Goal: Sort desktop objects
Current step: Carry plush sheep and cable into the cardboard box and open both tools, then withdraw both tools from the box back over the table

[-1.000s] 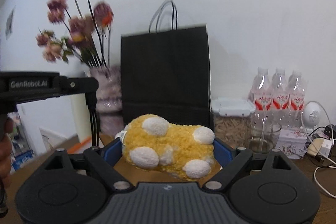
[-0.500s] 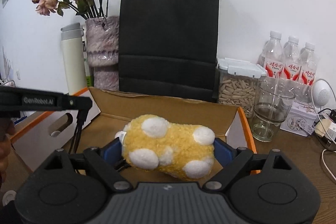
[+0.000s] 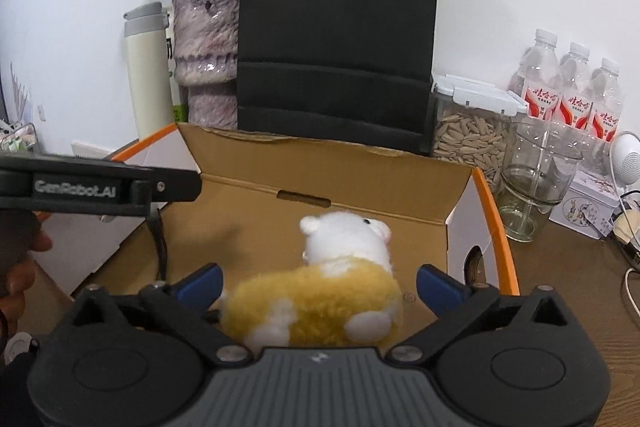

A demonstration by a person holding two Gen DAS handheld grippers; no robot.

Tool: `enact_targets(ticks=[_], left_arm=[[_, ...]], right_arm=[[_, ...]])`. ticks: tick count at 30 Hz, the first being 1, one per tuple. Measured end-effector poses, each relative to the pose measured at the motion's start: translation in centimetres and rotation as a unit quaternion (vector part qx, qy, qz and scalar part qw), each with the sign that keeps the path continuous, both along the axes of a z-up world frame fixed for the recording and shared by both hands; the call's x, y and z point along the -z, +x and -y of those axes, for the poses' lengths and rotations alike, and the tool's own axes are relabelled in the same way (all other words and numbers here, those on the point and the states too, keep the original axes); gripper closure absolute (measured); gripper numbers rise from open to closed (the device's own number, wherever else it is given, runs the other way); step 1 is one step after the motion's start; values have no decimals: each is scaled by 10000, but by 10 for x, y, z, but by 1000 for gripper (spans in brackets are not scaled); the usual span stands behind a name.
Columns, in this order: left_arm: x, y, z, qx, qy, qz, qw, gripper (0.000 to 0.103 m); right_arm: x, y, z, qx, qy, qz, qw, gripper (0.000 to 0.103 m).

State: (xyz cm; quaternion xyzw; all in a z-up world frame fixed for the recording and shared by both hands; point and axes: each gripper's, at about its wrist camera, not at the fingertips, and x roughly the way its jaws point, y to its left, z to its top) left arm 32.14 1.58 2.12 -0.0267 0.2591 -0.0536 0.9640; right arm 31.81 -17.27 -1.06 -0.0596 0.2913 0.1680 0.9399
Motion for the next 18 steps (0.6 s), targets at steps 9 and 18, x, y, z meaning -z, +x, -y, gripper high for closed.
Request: enact_targets(ticks=[9, 18], left_arm=[[-8, -11, 11, -8, 239, 179, 9996, 0], [-17, -19, 6, -46, 182, 349, 9992, 0]], right_arm=[[-10, -6, 1, -8, 90, 83, 9999, 0], [-17, -10, 4, 2, 155, 175, 9997, 0]])
